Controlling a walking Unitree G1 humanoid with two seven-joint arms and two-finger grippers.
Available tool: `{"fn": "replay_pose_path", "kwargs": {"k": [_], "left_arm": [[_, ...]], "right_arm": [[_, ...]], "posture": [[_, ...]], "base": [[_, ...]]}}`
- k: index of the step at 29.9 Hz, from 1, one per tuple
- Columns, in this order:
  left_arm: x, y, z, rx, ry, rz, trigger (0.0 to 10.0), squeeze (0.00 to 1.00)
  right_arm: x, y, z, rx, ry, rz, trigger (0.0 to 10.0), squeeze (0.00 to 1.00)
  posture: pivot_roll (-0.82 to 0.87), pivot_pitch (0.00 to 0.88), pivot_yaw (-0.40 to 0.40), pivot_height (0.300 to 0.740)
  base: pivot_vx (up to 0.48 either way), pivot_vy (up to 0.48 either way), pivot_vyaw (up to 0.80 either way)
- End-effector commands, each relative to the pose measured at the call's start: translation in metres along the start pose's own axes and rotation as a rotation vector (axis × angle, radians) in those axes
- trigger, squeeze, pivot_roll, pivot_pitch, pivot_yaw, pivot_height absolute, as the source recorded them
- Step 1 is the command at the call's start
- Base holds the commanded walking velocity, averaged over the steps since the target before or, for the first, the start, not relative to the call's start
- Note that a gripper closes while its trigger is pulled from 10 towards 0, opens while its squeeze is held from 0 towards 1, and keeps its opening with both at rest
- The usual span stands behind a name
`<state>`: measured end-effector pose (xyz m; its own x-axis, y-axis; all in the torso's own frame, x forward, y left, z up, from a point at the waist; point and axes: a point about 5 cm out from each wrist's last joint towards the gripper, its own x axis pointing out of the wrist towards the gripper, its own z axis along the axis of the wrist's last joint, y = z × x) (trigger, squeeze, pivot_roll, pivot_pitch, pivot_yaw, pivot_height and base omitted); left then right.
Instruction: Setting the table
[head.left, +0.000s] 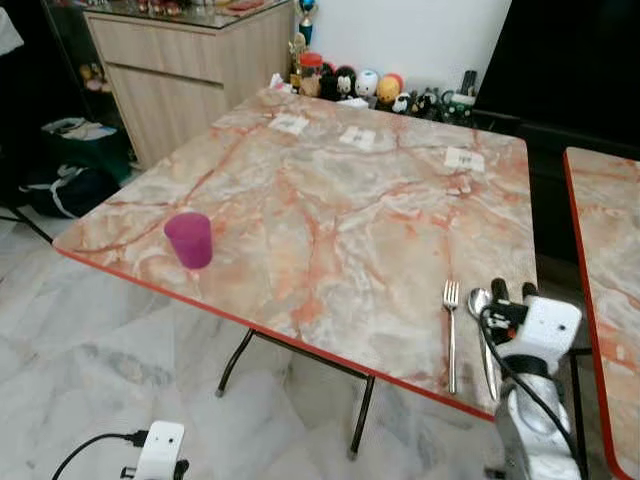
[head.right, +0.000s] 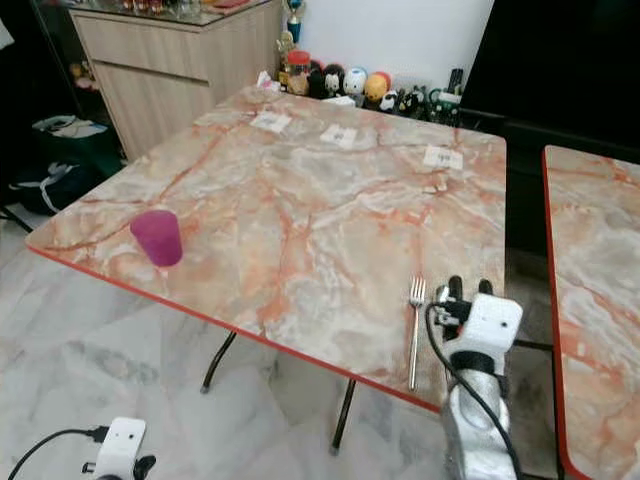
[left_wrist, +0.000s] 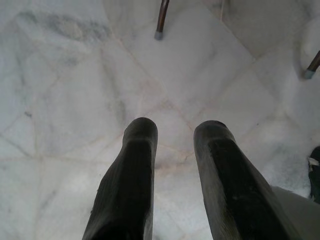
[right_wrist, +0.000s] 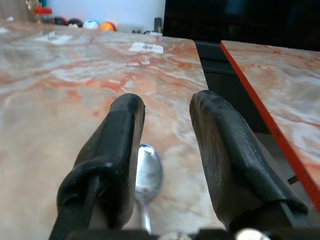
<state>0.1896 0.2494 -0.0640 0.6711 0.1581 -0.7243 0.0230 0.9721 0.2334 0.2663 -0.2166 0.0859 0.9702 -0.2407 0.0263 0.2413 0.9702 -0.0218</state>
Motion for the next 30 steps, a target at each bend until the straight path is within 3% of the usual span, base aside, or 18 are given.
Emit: {"fn": "replay_pose_path", "kwargs": {"k": [1, 8, 9, 10, 12, 13, 14, 15, 18, 22, 30], "left_arm": [[0.000, 0.001, -0.002, -0.005, 0.015, 0.004, 10.0, 0.00], [0.000, 0.000, 0.000, 0.001, 0.013, -0.001, 10.0, 0.00], [0.000, 0.000, 0.000, 0.002, 0.013, -0.003, 10.0, 0.00], [0.000, 0.000, 0.000, 0.002, 0.013, -0.004, 10.0, 0.00], [0.001, 0.001, 0.000, 0.001, 0.013, -0.004, 10.0, 0.00], [0.001, 0.001, 0.000, 0.001, 0.013, -0.003, 10.0, 0.00], [0.000, 0.001, 0.000, 0.001, 0.013, -0.002, 10.0, 0.00], [0.000, 0.002, 0.000, 0.000, 0.015, 0.000, 10.0, 0.00], [0.000, 0.002, -0.001, -0.002, 0.016, 0.001, 10.0, 0.00], [0.000, 0.003, -0.001, -0.005, 0.017, 0.005, 10.0, 0.00], [0.000, 0.003, -0.001, 0.006, 0.018, 0.002, 10.0, 0.00]], "right_arm": [[-0.002, 0.001, 0.003, -0.001, 0.008, 0.027, 10.0, 0.00], [-0.010, 0.003, -0.004, 0.007, 0.060, 0.043, 10.0, 0.00], [-0.010, 0.005, -0.007, 0.008, 0.086, 0.053, 10.0, 0.90], [-0.010, 0.006, -0.007, 0.008, 0.093, 0.054, 10.0, 1.00], [-0.008, 0.007, -0.006, 0.026, 0.096, 0.056, 10.0, 1.00], [-0.008, 0.008, -0.006, 0.039, 0.108, 0.060, 10.0, 0.86], [-0.007, 0.009, -0.007, 0.050, 0.118, 0.063, 10.0, 0.38], [-0.005, 0.011, -0.009, 0.070, 0.153, 0.078, 10.0, 0.00], [-0.001, 0.010, -0.011, 0.066, 0.172, 0.054, 10.0, 0.00], [0.005, 0.012, -0.013, 0.126, 0.220, 0.041, 10.0, 0.00], [0.014, 0.005, -0.014, 0.118, 0.264, -0.018, 10.0, 0.00]], "posture": [[0.07, 0.000, -0.046, 0.740], [0.07, 0.000, -0.044, 0.740], [0.07, 0.000, -0.044, 0.740], [0.07, 0.000, -0.044, 0.740], [0.07, 0.000, -0.044, 0.740], [0.07, 0.000, -0.043, 0.740], [0.07, 0.000, -0.042, 0.740], [0.07, 0.000, -0.039, 0.740], [0.07, 0.000, -0.040, 0.740], [0.07, 0.000, -0.043, 0.740], [0.08, 0.007, -0.042, 0.740]], "base": [[0.000, 0.000, 0.00], [0.000, 0.000, 0.00], [0.000, 0.000, 0.00], [0.000, 0.000, 0.00], [0.000, 0.000, 0.00], [0.000, 0.000, 0.00], [0.000, 0.000, 0.00], [0.000, 0.000, 0.00], [0.000, 0.000, 0.00], [0.000, 0.000, 0.00], [0.000, 0.000, 0.00]]}}
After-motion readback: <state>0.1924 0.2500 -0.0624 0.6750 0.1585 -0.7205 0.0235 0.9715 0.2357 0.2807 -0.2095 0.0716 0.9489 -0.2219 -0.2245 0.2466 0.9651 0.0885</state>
